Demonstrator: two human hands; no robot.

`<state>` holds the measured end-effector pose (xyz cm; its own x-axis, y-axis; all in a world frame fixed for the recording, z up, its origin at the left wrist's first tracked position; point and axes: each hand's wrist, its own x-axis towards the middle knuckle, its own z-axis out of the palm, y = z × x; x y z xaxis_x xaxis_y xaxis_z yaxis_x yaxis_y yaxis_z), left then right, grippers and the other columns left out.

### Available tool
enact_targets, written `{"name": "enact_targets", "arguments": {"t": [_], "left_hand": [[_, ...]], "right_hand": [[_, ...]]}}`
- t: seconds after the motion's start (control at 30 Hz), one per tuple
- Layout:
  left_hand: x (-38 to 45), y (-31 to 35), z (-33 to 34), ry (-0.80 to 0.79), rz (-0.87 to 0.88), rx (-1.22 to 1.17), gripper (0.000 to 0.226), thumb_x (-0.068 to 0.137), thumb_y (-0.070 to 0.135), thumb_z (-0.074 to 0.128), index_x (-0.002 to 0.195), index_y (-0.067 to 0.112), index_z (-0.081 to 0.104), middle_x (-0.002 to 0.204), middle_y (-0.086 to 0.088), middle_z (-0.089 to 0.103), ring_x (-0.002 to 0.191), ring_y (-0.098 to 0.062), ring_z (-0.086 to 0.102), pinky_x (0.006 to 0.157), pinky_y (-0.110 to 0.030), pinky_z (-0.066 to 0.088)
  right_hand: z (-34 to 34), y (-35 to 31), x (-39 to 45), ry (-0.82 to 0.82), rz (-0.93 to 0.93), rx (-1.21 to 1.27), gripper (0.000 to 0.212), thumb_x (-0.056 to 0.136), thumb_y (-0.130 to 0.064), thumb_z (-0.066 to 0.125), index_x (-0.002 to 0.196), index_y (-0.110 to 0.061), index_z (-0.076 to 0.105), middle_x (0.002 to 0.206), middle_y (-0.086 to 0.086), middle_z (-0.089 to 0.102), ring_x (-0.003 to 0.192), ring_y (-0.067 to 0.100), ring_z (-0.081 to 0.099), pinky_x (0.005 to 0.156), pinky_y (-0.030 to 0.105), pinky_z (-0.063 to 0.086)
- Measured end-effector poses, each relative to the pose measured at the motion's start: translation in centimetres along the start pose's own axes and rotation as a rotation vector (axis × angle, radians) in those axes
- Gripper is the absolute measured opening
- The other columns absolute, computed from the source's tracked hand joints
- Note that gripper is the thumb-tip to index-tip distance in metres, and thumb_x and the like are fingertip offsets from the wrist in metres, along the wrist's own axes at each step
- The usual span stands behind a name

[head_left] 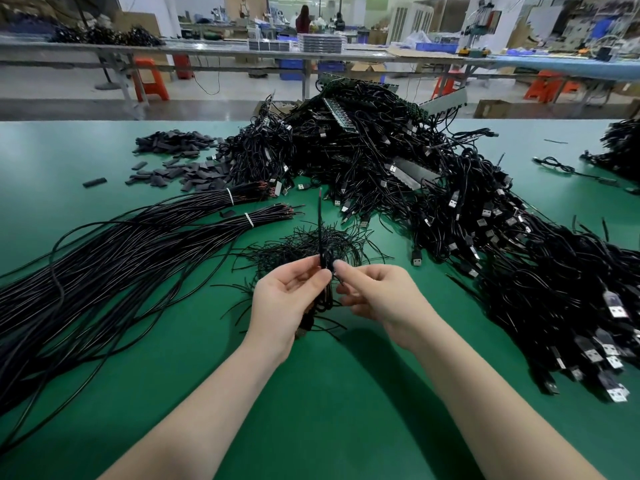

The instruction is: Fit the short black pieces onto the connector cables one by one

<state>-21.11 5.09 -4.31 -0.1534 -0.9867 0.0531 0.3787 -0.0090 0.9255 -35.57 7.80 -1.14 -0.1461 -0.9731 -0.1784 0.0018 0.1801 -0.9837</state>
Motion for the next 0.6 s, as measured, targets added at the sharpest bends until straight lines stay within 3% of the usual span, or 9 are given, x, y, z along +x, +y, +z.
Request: {"name": "enact_targets", "arguments": {"t": [0.1,0.23,0.33,0.43,0.53,0.6], "left_hand": [[-0.15,0.14,0.14,-0.028,0.023,0.014,0.026,0.064,0.025,0.08,0.089,0.027,0.079,0.092,-0.001,0.077,0.076,-0.005,0.07,0.062,-0.011,0.05],[-0.15,0.37,0.14,-0.021,0.024,0.016,0.029,0.059,0.029,0.081,0.088,0.036,0.079,0.091,0.002,0.077,0.079,-0.003,0.07,0.066,-0.012,0.051],[-0.22,0.37,0.22,-0.019,0.017,0.014,0.027,0.059,0.026,0.08,0.085,0.034,0.08,0.085,0.004,0.076,0.069,0.0,0.067,0.06,-0.01,0.048],[-0.2,0.32,0.2,-0.03,0.006,0.003,0.029,0.058,0.028,0.08,0.086,0.033,0.079,0.091,0.001,0.077,0.083,-0.007,0.071,0.071,-0.016,0.054],[-0.27,0.3,0.22,0.008,-0.032,-0.008,0.037,0.058,0.032,0.081,0.093,0.023,0.077,0.099,-0.005,0.076,0.096,-0.017,0.071,0.082,-0.026,0.056],[-0.19,0.42,0.19,0.04,-0.114,-0.026,0.032,0.062,0.029,0.08,0.092,0.019,0.077,0.093,-0.005,0.076,0.086,-0.016,0.072,0.072,-0.024,0.057]], "right_hand": [[-0.05,-0.26,-0.2,-0.069,0.137,0.083,0.047,0.052,-0.053,0.078,0.075,-0.013,0.072,0.066,0.002,0.07,0.054,0.011,0.062,0.047,0.019,0.048],[-0.13,-0.49,-0.37,-0.106,0.154,0.138,0.03,0.06,-0.04,0.079,0.071,-0.013,0.07,0.066,0.0,0.069,0.054,0.008,0.06,0.049,0.018,0.047],[-0.36,-0.57,-0.32,-0.149,0.202,0.229,0.021,0.068,-0.027,0.079,0.078,-0.011,0.068,0.065,-0.001,0.067,0.053,0.007,0.059,0.05,0.017,0.047],[-0.37,-0.72,-0.44,-0.191,0.222,0.35,0.013,0.072,-0.016,0.076,0.08,-0.009,0.069,0.064,0.0,0.066,0.055,0.007,0.06,0.052,0.016,0.05],[0.1,-0.36,-0.4,-0.119,0.015,0.218,0.007,0.078,-0.013,0.075,0.074,-0.013,0.071,0.064,-0.002,0.064,0.061,0.009,0.058,0.061,0.02,0.051],[0.4,0.09,-0.27,0.029,-0.275,-0.172,0.015,0.084,-0.014,0.073,0.071,-0.019,0.068,0.063,-0.01,0.061,0.062,0.007,0.053,0.063,0.022,0.047]]}}
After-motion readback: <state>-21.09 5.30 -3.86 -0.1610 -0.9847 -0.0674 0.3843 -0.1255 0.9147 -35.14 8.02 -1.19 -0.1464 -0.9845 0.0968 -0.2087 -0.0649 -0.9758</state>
